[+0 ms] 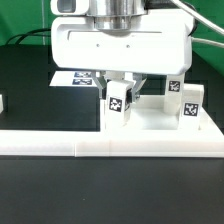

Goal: Assemble square table

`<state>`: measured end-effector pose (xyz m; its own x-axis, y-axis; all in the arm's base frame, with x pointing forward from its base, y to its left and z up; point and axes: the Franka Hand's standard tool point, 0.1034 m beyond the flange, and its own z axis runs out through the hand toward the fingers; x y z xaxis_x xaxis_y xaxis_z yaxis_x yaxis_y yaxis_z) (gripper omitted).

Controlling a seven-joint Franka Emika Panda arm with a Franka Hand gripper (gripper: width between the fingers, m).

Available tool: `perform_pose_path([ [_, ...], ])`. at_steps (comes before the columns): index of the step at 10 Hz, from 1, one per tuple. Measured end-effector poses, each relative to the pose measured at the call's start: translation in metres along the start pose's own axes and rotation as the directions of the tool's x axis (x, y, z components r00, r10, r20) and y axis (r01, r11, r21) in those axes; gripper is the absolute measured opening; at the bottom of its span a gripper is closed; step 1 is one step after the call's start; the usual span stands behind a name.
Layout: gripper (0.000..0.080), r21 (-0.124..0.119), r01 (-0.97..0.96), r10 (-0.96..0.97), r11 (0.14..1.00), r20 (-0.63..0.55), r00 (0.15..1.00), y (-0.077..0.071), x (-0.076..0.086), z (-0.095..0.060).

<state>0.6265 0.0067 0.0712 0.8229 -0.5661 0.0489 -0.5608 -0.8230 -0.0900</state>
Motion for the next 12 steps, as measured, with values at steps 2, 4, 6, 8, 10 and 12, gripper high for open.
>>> perform_pose_path([
  [2, 0.0294, 0.002, -0.301, 0.301, 0.954, -0.004, 0.954, 0.0010, 0.0010, 0.0000],
  [4, 0.0294, 0.024, -0.597, 0.597, 0.802, 0.014, 0.802, 0.0044, 0.0020, 0.0012],
  [6, 0.0294, 0.035, -0.777, 0.775, 0.629, 0.045, 0.630, 0.0061, 0.0008, 0.0021],
  [8, 0.0294, 0.037, -0.829, 0.828, 0.558, 0.050, 0.559, 0.0060, 0.0002, 0.0022],
  [10, 0.0391, 0.040, -0.768, 0.766, 0.640, 0.045, 0.641, 0.0067, 0.0000, 0.0034],
  [12, 0.0624, 0.059, -0.478, 0.478, 0.876, 0.017, 0.878, 0.0076, 0.0029, 0.0030],
])
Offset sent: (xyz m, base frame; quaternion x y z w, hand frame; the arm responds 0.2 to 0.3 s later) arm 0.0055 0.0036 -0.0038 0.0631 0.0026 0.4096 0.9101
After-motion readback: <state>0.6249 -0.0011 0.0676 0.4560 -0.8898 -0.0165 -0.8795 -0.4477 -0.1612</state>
